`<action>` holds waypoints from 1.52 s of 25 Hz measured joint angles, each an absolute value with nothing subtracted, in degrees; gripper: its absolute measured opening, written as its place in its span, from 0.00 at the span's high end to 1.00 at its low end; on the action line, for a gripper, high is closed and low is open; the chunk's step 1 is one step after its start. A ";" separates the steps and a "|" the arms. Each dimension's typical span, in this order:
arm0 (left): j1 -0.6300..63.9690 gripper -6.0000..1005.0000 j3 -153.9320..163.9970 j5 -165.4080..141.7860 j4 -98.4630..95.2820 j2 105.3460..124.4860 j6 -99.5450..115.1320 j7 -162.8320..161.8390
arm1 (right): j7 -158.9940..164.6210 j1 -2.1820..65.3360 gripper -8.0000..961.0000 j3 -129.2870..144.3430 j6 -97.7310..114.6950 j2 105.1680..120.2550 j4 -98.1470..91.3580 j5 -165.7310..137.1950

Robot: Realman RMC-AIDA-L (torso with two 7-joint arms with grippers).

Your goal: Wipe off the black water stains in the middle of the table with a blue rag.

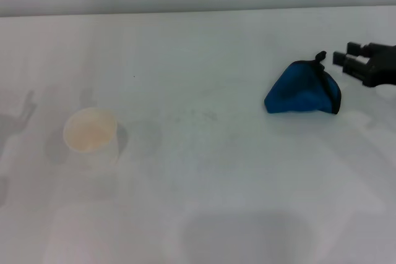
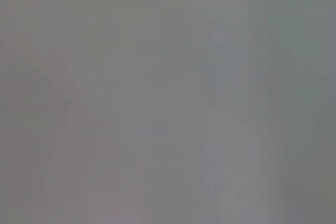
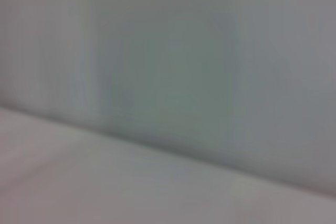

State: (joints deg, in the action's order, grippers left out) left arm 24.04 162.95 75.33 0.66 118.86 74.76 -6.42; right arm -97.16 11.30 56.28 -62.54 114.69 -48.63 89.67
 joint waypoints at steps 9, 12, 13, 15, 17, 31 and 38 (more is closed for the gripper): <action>24.25 0.12 162.95 75.40 0.45 118.94 74.65 -6.41 | -124.37 12.59 0.57 54.17 -63.73 114.70 -33.97 112.68; 24.30 0.12 162.95 75.41 0.41 118.98 74.64 -6.43 | -133.58 12.95 0.57 54.14 -65.65 114.70 -27.78 123.20; 24.33 0.12 162.95 75.41 0.39 119.00 74.63 -6.43 | -136.62 13.18 0.57 54.10 -66.52 114.71 -25.47 126.77; 24.34 0.12 162.95 75.43 0.31 119.05 74.62 -6.43 | -141.58 13.60 0.57 53.51 -68.14 114.77 -21.20 132.65; 24.35 0.12 162.95 75.57 0.15 119.12 74.62 -6.43 | -144.61 13.95 0.57 51.70 -69.20 114.82 -17.72 136.71; 24.65 0.12 162.95 79.18 -1.59 119.18 74.03 -6.21 | -157.59 13.21 0.48 42.27 -69.82 114.88 -6.55 138.01; 24.76 0.12 162.95 81.24 -2.74 119.18 73.94 -6.18 | -157.84 13.19 0.48 42.25 -69.26 114.81 -6.21 138.01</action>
State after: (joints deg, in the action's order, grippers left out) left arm 24.76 162.95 81.24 -2.74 119.18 73.94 -6.18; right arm -157.84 13.19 42.25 -69.26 114.81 -6.21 138.01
